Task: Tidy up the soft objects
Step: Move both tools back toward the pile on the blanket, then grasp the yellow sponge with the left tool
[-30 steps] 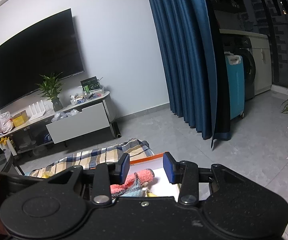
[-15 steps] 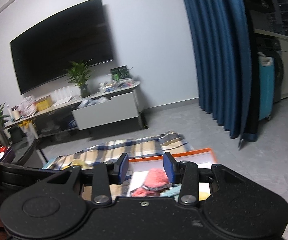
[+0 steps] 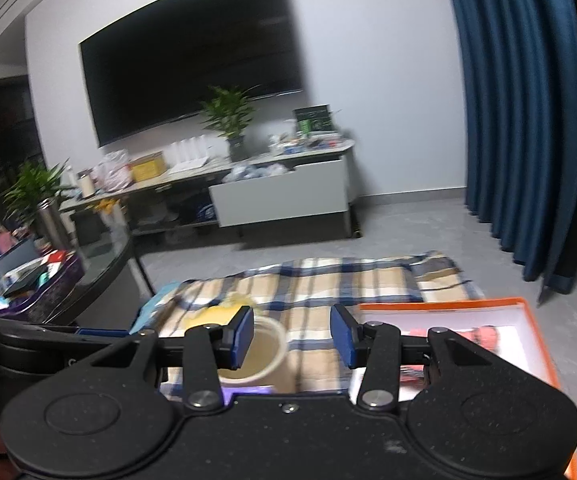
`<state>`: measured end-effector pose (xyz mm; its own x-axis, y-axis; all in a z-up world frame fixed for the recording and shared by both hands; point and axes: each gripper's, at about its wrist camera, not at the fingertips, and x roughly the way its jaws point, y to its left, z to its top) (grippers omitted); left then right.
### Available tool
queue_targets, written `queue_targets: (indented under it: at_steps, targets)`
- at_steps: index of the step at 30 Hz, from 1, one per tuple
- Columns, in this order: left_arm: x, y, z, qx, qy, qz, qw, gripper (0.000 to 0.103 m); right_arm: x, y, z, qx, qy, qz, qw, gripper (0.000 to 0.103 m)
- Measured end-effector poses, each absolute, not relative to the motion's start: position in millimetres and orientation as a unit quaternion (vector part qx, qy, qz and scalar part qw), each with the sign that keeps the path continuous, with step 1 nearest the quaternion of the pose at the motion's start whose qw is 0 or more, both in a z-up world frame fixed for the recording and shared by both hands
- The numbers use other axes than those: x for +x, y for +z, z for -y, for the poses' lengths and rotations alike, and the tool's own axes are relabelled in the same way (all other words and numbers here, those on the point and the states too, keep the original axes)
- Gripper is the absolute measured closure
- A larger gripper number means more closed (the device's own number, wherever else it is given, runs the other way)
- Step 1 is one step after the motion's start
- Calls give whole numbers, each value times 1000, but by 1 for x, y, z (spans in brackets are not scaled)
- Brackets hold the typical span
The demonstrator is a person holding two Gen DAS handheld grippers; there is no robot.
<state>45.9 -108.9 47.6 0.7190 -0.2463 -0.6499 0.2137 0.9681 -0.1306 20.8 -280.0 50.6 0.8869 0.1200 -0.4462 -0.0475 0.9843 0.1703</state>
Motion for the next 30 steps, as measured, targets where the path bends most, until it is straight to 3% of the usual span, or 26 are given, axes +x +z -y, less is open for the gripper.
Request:
queue_targets:
  at_steps: [17, 24, 30]
  targets:
    - [67, 11, 41, -43, -60, -381, 922, 20, 39, 43, 260, 65, 64, -248, 965, 47]
    - [94, -14, 42, 21, -96, -374, 922, 16, 43, 40, 268, 70, 59, -249, 964, 46]
    - [122, -32, 57, 148, -171, -322, 919, 11, 49, 40, 277, 71, 50, -249, 964, 44]
